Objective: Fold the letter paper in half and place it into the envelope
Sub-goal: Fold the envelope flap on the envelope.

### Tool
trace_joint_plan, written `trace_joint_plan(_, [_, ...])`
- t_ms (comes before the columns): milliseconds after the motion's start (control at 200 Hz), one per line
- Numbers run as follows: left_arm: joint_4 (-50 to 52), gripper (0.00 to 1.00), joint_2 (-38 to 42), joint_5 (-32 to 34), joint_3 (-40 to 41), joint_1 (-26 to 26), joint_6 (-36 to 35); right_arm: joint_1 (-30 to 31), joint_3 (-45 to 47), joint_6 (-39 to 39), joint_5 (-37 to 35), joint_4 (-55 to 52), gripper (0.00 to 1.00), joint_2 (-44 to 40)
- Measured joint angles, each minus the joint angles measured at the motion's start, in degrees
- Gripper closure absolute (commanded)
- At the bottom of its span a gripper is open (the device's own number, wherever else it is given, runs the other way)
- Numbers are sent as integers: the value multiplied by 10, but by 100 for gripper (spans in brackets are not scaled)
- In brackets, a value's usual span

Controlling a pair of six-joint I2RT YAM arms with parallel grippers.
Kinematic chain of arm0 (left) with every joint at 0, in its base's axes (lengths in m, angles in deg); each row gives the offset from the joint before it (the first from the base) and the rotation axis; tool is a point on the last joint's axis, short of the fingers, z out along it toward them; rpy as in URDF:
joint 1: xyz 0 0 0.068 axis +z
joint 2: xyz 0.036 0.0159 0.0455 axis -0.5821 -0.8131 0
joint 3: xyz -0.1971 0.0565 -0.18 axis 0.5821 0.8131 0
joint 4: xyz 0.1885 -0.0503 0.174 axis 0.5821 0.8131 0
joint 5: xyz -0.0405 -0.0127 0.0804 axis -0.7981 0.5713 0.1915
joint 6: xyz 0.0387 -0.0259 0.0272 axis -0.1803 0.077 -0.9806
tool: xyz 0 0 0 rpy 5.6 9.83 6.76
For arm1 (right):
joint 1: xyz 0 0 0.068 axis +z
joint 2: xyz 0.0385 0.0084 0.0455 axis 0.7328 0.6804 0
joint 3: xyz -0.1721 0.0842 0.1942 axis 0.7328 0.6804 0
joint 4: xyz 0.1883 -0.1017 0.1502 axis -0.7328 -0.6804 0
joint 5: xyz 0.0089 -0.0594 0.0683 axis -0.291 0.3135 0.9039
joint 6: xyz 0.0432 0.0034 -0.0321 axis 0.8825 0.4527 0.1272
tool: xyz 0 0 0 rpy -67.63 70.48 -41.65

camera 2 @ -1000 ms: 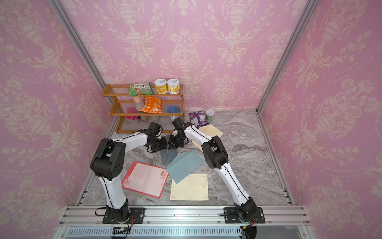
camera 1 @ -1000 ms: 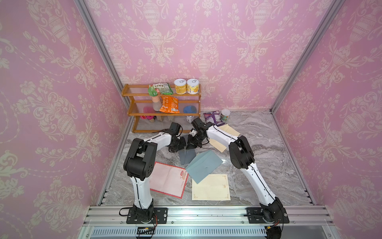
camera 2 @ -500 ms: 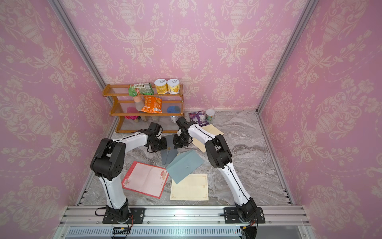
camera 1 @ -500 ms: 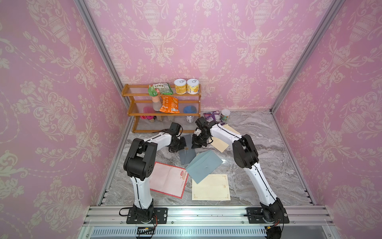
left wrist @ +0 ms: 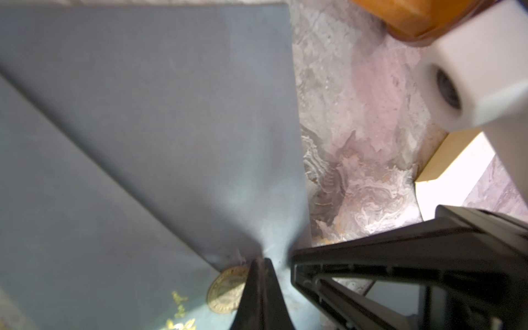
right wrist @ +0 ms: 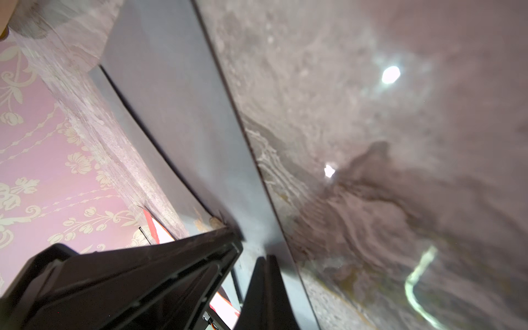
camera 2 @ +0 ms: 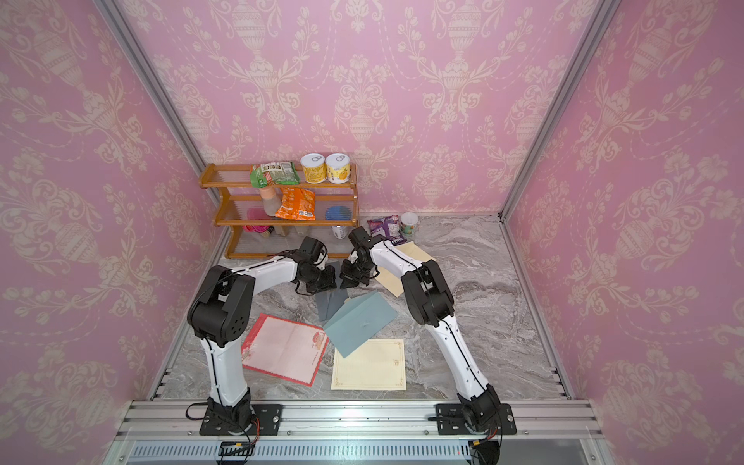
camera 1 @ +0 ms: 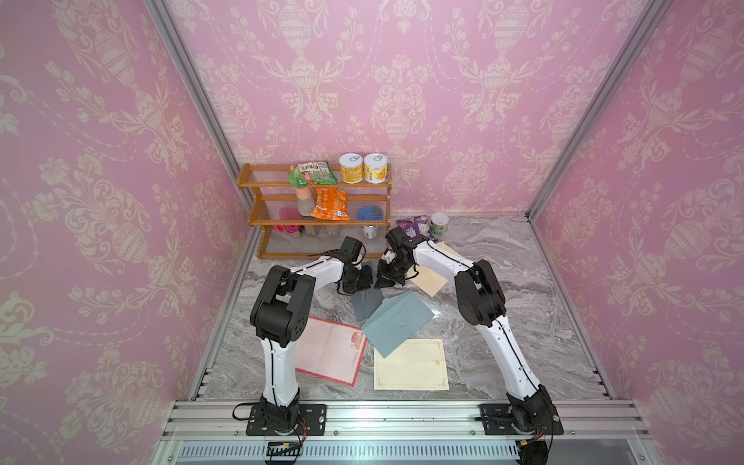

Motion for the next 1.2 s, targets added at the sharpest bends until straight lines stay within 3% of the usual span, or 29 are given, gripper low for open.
trace_joint_plan(560, [31,100,42,-10,48,34,-59,-3,3,0,9,6,100,0])
trace_joint_plan(955, [26,100,33,-8,40,-10,-35,-8,1,0,0,7,100,0])
trace_joint_plan(1200, [-7,100,37,-44,62,10,-7,-9,1,0,-2,10,100,0])
